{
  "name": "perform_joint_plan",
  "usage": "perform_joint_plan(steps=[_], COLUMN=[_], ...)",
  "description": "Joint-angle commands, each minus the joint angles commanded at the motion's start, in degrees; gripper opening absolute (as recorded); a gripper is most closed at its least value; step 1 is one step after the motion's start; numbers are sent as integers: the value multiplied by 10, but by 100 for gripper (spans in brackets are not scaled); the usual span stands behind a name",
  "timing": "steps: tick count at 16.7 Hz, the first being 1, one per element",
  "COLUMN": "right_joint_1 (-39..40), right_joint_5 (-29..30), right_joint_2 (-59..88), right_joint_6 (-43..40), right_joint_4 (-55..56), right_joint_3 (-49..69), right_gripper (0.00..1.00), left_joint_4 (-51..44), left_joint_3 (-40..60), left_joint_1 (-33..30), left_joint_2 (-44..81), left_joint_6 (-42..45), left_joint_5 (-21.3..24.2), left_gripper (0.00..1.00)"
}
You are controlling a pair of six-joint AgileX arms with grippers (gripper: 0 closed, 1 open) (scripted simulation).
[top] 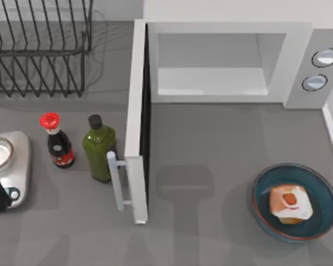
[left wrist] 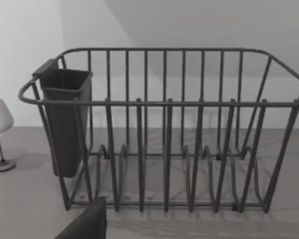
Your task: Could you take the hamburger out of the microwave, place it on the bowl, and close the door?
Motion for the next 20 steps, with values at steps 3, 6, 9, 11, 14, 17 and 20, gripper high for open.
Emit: perform_joint_plan(steps=[3,6,9,11,14,17,20], right_joint_1=[0,0,0,0,0,0,0], right_joint_5=[0,0,0,0,0,0,0], right_joint_2=[0,0,0,0,0,0,0], right_joint_6=[0,0,0,0,0,0,0], right_joint_4=[0,0,0,0,0,0,0], right_joint_3=[0,0,0,0,0,0,0], right_gripper=[100,100,100,100,100,100,100], left_joint_4=[0,0,0,0,0,0,0], left_joint_3=[0,0,0,0,0,0,0], left_joint_1=[0,0,0,0,0,0,0], left_joint_2=[0,0,0,0,0,0,0], left_joint_6=[0,0,0,0,0,0,0], left_joint_5=[0,0,0,0,0,0,0], left_gripper=[70,47,25,10,0,0,0])
